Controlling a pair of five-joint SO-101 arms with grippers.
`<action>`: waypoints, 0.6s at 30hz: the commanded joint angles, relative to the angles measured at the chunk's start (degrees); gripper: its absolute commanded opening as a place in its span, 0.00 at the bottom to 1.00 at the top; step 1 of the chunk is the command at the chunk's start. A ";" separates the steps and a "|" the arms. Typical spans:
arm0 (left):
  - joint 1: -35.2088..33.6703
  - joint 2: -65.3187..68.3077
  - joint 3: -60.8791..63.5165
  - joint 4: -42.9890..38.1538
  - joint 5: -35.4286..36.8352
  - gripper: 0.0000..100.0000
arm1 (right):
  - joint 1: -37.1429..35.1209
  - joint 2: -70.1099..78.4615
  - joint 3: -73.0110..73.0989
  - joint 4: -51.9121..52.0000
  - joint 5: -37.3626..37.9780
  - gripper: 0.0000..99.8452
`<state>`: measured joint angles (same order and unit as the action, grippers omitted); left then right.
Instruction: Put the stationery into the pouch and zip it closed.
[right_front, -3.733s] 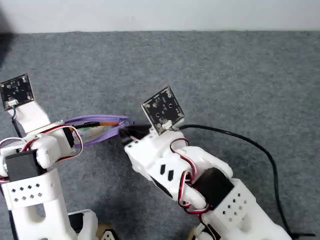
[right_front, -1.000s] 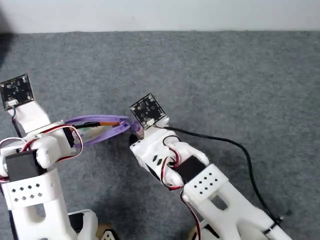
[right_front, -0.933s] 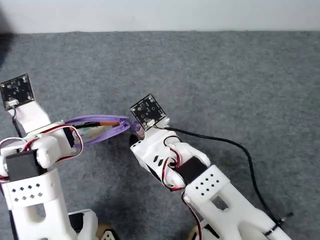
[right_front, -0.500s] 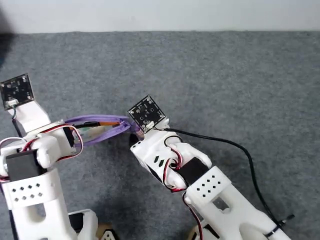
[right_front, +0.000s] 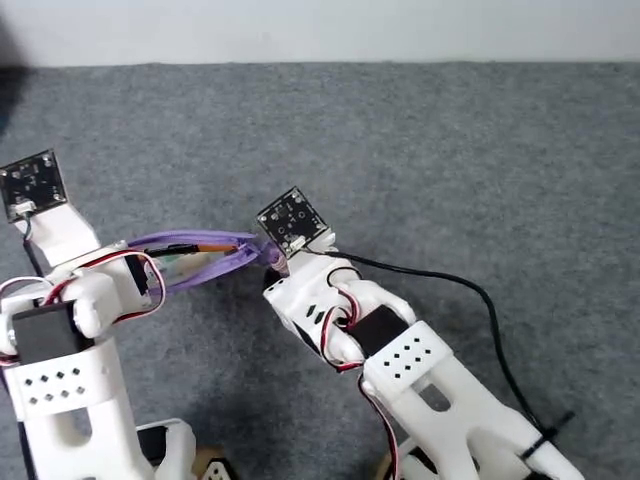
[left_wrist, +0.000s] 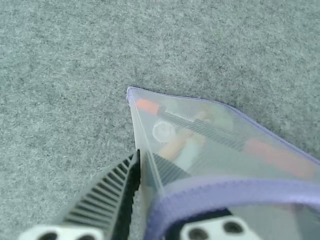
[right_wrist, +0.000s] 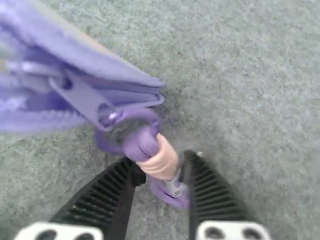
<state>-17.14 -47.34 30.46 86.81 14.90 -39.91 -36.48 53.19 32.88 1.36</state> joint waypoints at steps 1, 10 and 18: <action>0.18 0.18 -0.40 -1.49 0.44 0.01 | 1.54 -3.30 -1.32 -0.40 0.70 0.01; 0.18 0.18 -0.40 -1.49 0.44 0.01 | 1.63 -6.29 -1.58 -0.84 1.85 0.01; 5.10 -1.67 -2.68 -0.97 -1.49 0.01 | 2.51 -17.98 -1.58 -0.84 3.96 0.01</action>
<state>-15.56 -47.34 30.46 86.81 14.81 -38.24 -49.49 53.27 32.88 4.62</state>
